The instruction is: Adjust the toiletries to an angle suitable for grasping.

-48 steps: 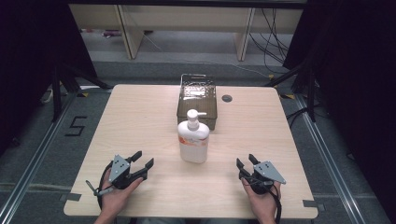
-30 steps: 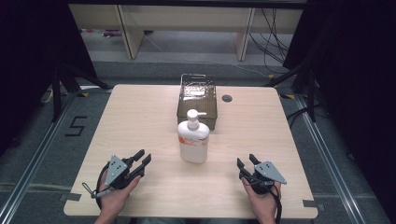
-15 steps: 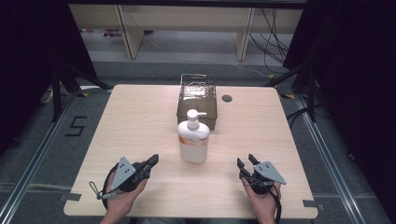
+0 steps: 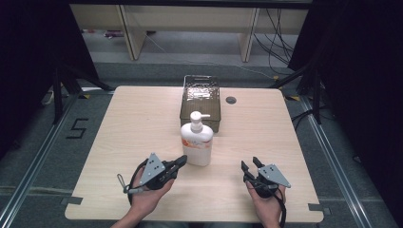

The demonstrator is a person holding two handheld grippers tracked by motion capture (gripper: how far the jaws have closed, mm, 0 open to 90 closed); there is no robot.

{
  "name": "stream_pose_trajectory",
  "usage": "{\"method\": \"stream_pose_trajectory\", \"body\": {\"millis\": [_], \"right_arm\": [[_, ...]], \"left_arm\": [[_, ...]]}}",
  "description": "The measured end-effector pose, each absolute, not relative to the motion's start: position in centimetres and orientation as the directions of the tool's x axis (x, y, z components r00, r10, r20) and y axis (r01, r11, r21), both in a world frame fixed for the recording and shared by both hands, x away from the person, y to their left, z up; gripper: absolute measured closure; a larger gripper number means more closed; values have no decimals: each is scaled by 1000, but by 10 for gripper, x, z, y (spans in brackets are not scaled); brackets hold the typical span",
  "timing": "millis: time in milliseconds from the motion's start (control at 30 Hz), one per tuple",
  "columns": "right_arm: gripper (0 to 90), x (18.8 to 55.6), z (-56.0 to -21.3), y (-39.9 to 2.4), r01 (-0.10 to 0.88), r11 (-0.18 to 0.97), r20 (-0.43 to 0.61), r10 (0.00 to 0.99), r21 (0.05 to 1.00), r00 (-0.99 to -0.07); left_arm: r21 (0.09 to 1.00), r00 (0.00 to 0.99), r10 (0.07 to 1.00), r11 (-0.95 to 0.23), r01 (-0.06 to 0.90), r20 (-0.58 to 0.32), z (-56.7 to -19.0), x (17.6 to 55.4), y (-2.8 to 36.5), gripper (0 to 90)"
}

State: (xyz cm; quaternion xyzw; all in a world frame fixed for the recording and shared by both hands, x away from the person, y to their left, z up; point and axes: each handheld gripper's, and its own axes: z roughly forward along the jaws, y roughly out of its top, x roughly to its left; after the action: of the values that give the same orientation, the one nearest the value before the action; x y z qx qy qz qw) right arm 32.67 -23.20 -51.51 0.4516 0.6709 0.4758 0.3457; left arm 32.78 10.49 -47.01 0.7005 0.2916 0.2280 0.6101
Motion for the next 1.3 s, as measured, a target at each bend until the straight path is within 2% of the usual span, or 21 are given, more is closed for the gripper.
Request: {"method": "stream_pose_trajectory", "body": {"millis": [167,200,333,400,533,933,1000,1033,1300], "right_arm": [[507,326,-514,-233,286,137,-28,936,948,-352],[507,323,-514,-230,322,100,15,942,941,-336],[507,326,-515,-232,281,127,-21,937,951,-350],[506,323,-514,-230,324,96,20,941,941,-337],[505,325,-515,-231,302,102,13,935,948,-355],[502,326,-515,-233,294,132,-23,937,947,-348],[502,326,-515,-233,292,127,-20,939,948,-344],[501,325,-515,-231,313,97,17,940,945,-341],[497,325,-515,-232,306,100,11,940,947,-340]], "left_arm": [[986,728,684,-94,139,-37,-469,336,90,896],[986,728,685,-96,140,-37,-468,340,83,896],[986,727,686,-94,140,-37,-465,347,72,896],[986,727,686,-83,143,-47,-463,350,66,896],[986,720,692,-76,147,-54,-463,355,58,896],[985,711,700,-73,156,-61,-465,361,46,896],[985,711,701,-73,156,-60,-465,362,45,896],[985,711,701,-74,156,-59,-465,362,44,895],[986,712,699,-66,152,-63,-462,362,46,869]]}}
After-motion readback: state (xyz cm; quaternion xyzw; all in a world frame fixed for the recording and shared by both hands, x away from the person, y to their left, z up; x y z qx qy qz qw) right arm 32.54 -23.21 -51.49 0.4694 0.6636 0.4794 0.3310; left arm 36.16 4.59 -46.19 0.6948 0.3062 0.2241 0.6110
